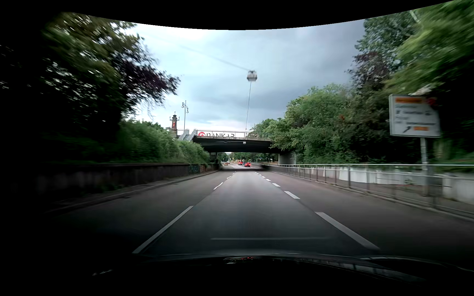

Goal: Follow the waypoints while adhering to traffic rules and regulations

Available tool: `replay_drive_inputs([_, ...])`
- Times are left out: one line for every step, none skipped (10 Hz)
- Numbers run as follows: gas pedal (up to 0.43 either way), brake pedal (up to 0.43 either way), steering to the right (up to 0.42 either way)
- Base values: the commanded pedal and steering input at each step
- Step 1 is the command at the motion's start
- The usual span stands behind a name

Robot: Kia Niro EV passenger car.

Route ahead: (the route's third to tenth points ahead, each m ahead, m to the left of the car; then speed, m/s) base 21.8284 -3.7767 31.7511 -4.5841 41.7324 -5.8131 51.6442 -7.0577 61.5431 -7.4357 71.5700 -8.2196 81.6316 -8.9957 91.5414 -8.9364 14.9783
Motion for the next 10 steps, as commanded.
replay_drive_inputs([0.067,0.000,0.003])
replay_drive_inputs([0.067,0.000,0.003])
replay_drive_inputs([0.067,0.000,0.003])
replay_drive_inputs([0.067,0.000,0.001])
replay_drive_inputs([0.067,0.000,0.001])
replay_drive_inputs([0.067,0.000,0.000])
replay_drive_inputs([0.067,0.000,-0.001])
replay_drive_inputs([0.067,0.000,-0.001])
replay_drive_inputs([0.067,0.000,-0.001])
replay_drive_inputs([0.067,0.000,-0.002])
